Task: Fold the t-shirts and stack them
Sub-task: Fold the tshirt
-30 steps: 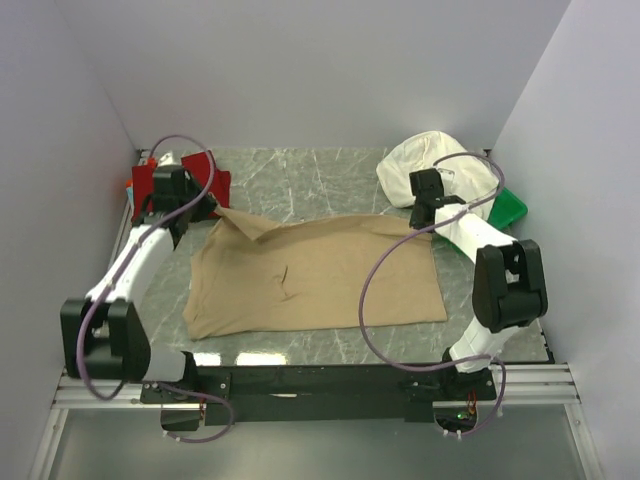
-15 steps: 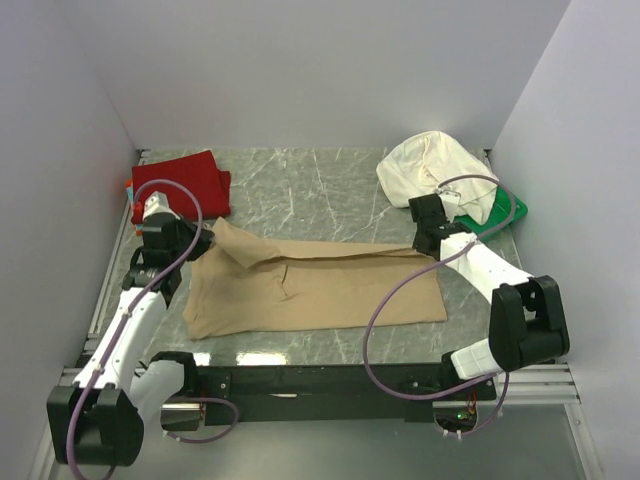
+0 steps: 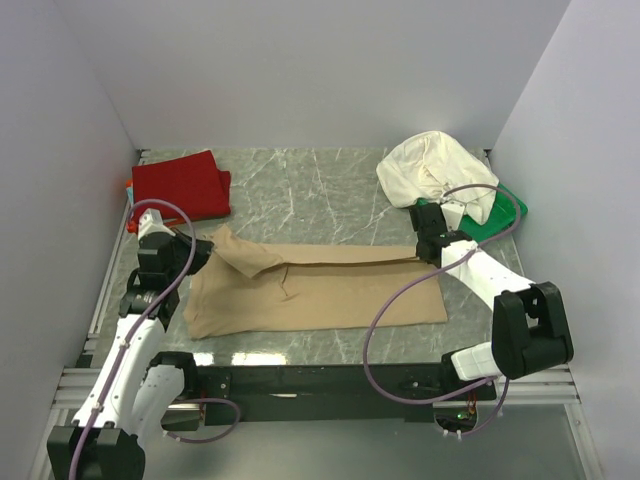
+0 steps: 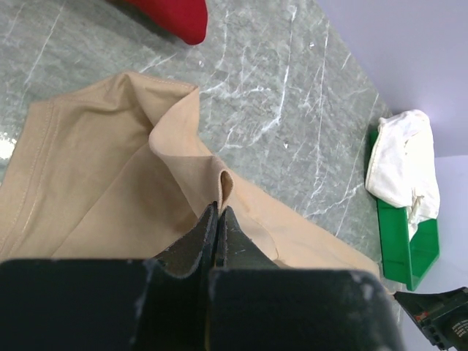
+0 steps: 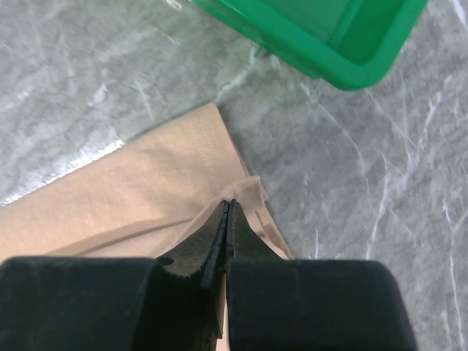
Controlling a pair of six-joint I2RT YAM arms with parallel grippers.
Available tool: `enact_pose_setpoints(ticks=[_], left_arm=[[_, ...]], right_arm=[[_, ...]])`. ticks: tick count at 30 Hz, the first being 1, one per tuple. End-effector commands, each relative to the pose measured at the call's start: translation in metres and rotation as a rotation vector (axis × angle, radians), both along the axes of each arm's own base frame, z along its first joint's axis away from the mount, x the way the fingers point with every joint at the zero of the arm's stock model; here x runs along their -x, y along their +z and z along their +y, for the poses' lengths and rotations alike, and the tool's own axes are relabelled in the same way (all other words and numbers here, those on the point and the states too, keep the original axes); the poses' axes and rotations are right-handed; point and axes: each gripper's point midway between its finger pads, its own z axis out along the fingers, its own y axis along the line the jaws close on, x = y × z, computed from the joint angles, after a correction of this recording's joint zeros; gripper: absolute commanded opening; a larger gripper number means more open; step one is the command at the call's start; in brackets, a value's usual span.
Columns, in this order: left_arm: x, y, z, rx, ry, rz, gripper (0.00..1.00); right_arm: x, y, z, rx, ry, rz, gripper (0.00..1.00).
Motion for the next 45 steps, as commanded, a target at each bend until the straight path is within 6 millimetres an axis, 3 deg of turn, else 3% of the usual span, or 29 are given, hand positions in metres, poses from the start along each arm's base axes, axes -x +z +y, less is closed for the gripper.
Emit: enact_pose_setpoints(ticks=[1,17,19,20,21,23,28,34,36,39,45], left_arm=[[0.006,0.0,-0.001,0.026,0.006,-0.008,0.0],[0.011,-0.021,-0.006,0.032,-0.021,0.038,0.0],[0.012,-0.021,-0.004,0.025,-0.017,0.038,0.0],[0.012,-0.02,-0.005,0.021,-0.023,0.037,0.0],[0.012,-0.019,-0.005,0.021,-0.024,0.037,0.0],[0.012,-0.017,-0.005,0.018,-0.028,0.034,0.0],[0.01,-0.018,-0.006,0.019,-0.036,0.038,0.01],[0.008,-0.027,-0.009,0.025,-0.046,0.055,0.0],[0.006,-0.028,-0.008,0.023,-0.045,0.06,0.01],[0.003,-0.031,-0.006,0.01,-0.034,0.067,0.0],[-0.015,-0.035,-0.005,0.003,-0.031,0.071,0.0]], right_arm=[[0.005,0.009,-0.008,0.035,-0.054,-0.046,0.0],[0.027,0.018,-0.019,0.148,-0.127,-0.005,0.01],[0.034,0.018,-0.02,0.156,-0.142,0.0,0.35],[0.041,0.02,-0.022,0.176,-0.146,0.006,0.58],[0.044,0.022,-0.023,0.185,-0.155,0.0,0.65],[0.044,0.033,-0.015,0.162,-0.134,-0.043,0.7],[0.034,0.059,0.002,0.069,-0.035,-0.131,0.71],[0.014,0.053,0.033,-0.038,0.101,-0.161,0.71],[0.008,0.052,0.046,-0.073,0.148,-0.158,0.66],[0.004,0.057,0.084,-0.142,0.281,-0.184,0.65],[0.021,0.088,0.205,-0.456,0.66,-0.281,0.65]])
